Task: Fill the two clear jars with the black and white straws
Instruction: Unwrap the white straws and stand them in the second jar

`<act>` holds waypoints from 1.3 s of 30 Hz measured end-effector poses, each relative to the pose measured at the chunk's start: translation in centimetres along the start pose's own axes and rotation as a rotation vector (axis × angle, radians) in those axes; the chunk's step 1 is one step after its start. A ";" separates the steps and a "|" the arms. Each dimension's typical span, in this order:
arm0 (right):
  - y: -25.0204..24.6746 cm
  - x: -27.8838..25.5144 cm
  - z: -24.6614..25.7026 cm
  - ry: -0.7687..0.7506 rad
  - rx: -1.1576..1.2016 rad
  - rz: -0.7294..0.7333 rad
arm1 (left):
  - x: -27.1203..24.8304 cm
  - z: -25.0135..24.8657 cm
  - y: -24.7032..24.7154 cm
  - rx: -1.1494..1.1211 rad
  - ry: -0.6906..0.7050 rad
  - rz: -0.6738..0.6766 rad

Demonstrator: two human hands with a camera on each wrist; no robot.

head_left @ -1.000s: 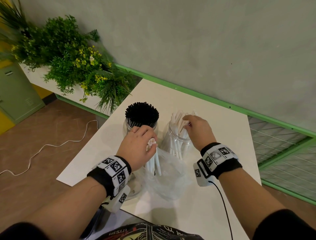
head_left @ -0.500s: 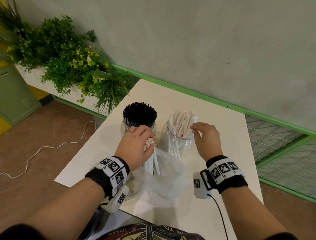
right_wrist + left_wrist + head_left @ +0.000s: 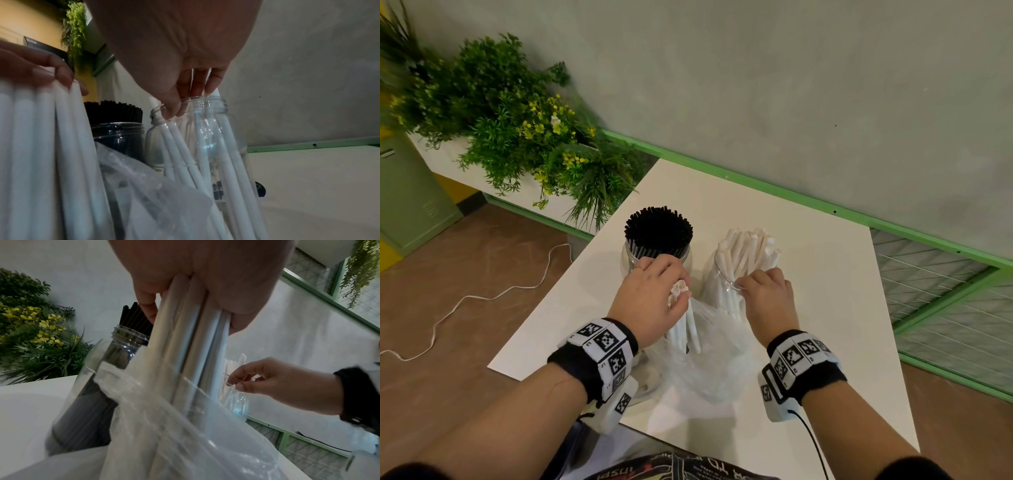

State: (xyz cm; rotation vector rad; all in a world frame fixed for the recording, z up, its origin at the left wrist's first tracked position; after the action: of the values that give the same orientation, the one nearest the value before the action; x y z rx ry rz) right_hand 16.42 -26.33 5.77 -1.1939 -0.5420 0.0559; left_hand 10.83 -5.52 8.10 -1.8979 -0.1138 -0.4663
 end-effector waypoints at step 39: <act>-5.2 1.2 -3.1 0.081 0.183 -0.212 | 0.4 -0.2 0.2 -0.027 0.041 -0.003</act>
State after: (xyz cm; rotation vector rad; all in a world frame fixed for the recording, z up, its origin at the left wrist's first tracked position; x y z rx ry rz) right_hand 17.57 -30.63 10.04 -0.9518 -0.5769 -0.1216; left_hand 11.18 -5.85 8.10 -1.9134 -0.0838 -0.5109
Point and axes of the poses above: each hand's wrist, its own x-axis towards the middle knuckle, its own y-axis out of the palm, z = x × y, the point moved 3 cm from there along x, towards the middle knuckle, and after that the axes turned 8 degrees about x, right-handed, at the moved point
